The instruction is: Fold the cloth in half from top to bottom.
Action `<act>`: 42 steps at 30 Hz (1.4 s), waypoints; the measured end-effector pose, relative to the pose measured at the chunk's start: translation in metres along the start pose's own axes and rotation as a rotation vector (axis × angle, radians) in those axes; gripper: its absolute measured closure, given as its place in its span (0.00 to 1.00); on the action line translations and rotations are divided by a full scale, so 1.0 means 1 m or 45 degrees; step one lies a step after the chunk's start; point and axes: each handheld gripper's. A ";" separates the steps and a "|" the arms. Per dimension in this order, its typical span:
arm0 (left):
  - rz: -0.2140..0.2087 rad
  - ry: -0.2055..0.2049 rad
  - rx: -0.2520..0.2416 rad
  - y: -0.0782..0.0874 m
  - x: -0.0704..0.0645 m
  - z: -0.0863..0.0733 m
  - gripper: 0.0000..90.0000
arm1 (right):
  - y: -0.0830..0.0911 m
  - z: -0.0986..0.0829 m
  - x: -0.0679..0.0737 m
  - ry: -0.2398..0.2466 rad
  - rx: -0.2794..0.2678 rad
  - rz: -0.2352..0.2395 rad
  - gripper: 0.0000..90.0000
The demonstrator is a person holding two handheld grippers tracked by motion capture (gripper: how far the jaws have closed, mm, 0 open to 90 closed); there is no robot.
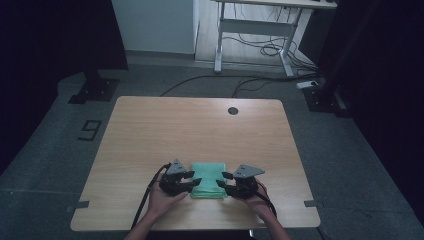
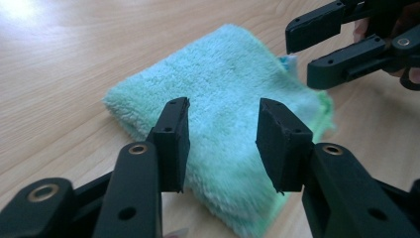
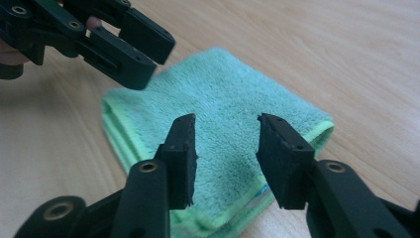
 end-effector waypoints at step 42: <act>0.062 0.045 0.087 -0.039 0.030 0.007 0.60 | -0.065 0.007 -0.021 -0.043 0.184 -0.089 0.72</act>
Point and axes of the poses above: each handheld gripper's, and its own axes: y roughly backward along the jaws, z roughly out of its top, x roughly to its left, and after that the axes turned 12 degrees about -x, right-handed
